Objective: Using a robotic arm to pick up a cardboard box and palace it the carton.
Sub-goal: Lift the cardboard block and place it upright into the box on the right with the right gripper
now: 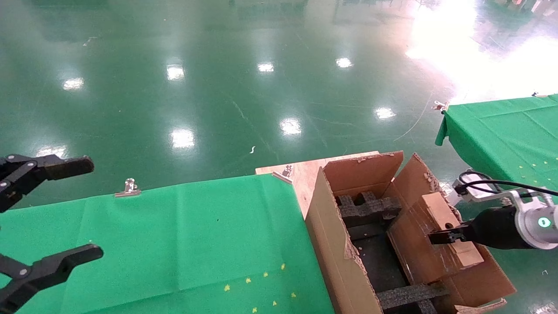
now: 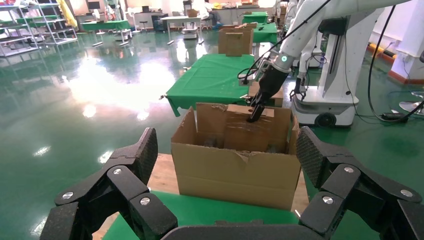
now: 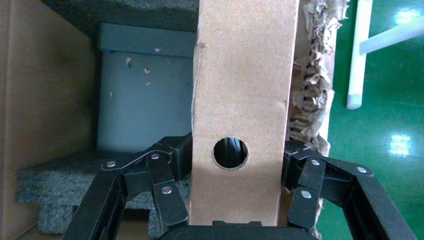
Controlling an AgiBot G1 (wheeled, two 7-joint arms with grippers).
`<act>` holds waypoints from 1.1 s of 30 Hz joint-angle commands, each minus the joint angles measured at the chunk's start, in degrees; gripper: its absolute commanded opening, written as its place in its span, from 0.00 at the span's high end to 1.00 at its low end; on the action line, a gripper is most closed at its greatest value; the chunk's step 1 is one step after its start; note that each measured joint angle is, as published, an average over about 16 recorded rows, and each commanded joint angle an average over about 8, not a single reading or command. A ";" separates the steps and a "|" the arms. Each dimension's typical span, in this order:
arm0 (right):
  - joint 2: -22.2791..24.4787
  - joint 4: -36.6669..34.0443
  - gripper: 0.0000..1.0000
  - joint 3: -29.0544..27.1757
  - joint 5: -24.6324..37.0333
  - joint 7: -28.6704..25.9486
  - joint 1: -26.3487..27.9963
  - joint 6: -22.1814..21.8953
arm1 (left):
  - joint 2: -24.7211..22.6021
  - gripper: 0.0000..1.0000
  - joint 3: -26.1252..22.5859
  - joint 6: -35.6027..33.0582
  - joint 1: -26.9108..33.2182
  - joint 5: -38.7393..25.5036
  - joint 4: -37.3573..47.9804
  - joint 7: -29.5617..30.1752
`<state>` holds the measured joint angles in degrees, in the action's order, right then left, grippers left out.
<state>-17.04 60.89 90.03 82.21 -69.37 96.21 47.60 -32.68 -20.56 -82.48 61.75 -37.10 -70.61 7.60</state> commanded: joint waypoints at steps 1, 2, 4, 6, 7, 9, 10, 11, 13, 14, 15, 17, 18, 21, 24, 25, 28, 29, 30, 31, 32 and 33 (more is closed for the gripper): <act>-0.93 -1.23 1.00 0.13 -0.37 0.48 -0.52 -0.47 | 0.00 0.00 0.00 0.00 0.00 0.00 0.00 0.00; -1.36 -1.82 1.00 0.17 -0.58 0.78 -0.75 -0.62 | 0.00 0.00 0.00 0.00 0.00 0.00 0.00 0.00; -2.29 -3.06 1.00 0.23 -0.97 1.43 -1.20 -0.90 | 0.00 0.00 0.00 0.00 0.00 0.00 0.00 0.00; -3.26 -4.30 1.00 0.28 -1.31 2.13 -1.63 -1.16 | 0.00 0.00 0.00 0.00 0.00 0.00 0.00 0.00; -3.78 -4.95 1.00 0.30 -1.49 2.49 -1.85 -1.28 | 0.00 0.00 0.00 0.00 0.00 0.00 0.00 0.00; -4.82 -6.30 1.00 0.34 -1.83 3.26 -2.29 -1.49 | 0.00 0.00 0.00 0.00 0.00 0.00 0.00 0.00; -5.38 -6.99 1.00 0.35 -2.02 3.68 -2.52 -1.58 | 0.00 0.00 0.00 0.00 0.00 0.00 0.00 0.00; -5.90 -7.68 1.00 0.36 -2.21 4.11 -2.75 -1.65 | 0.00 0.00 0.00 0.00 0.00 0.00 0.00 0.00; -6.96 -9.10 1.00 0.37 -2.65 5.02 -3.24 -1.76 | 0.00 0.00 0.00 0.00 0.00 0.00 0.00 0.00; -7.46 -9.80 1.00 0.36 -2.89 5.46 -3.50 -1.81 | 0.00 0.00 0.00 0.00 0.00 0.00 0.00 0.00; -7.95 -10.52 1.00 0.36 -3.15 5.93 -3.78 -1.86 | 0.00 0.00 0.00 0.00 0.00 0.00 0.00 0.00; -8.88 -11.94 1.00 0.33 -3.67 6.86 -4.35 -1.98 | 0.00 0.00 0.00 0.00 0.00 0.00 0.00 0.00; -9.32 -12.66 1.00 0.31 -3.95 7.33 -4.65 -2.05 | 0.00 0.00 0.00 0.00 0.00 0.00 0.00 0.00; -10.60 -14.80 1.00 0.22 -4.79 8.70 -5.58 -2.26 | 0.00 0.00 0.00 0.00 0.00 0.00 0.00 0.00; -11.87 -17.00 1.00 0.08 -5.66 10.04 -6.50 -2.44 | 0.00 0.00 0.00 0.00 0.00 0.00 0.00 0.00; -12.32 -17.75 1.00 0.02 -5.97 10.49 -6.79 -2.47 | 0.00 0.00 0.00 0.00 0.00 0.00 0.00 0.00; -13.64 -19.88 1.00 -0.17 -6.83 11.88 -7.59 -2.40 | 0.00 0.00 0.00 0.00 0.00 0.00 0.00 0.00; -14.07 -20.57 1.00 -0.22 -7.08 12.38 -7.86 -2.34 | 0.00 0.00 0.00 0.00 0.00 0.00 0.00 0.00; -14.52 -21.28 1.00 -0.27 -7.34 12.89 -8.13 -2.25 | 0.00 0.00 0.00 0.00 0.00 0.00 0.00 0.00; -14.95 -21.99 1.00 -0.32 -7.60 13.40 -8.41 -2.15 | 0.00 0.00 0.00 0.00 0.00 0.00 0.00 0.00; -15.35 -22.64 1.00 -0.36 -7.83 13.91 -8.67 -2.04 | 0.00 0.00 0.00 0.00 0.00 0.00 0.00 0.00; -15.75 -23.30 1.00 -0.41 -8.05 14.44 -8.93 -1.92 | 0.00 0.00 0.00 0.00 0.00 0.00 0.00 0.00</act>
<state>-32.64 37.70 89.60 74.18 -54.98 87.33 45.66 -32.68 -20.56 -82.48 61.75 -37.09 -70.61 7.60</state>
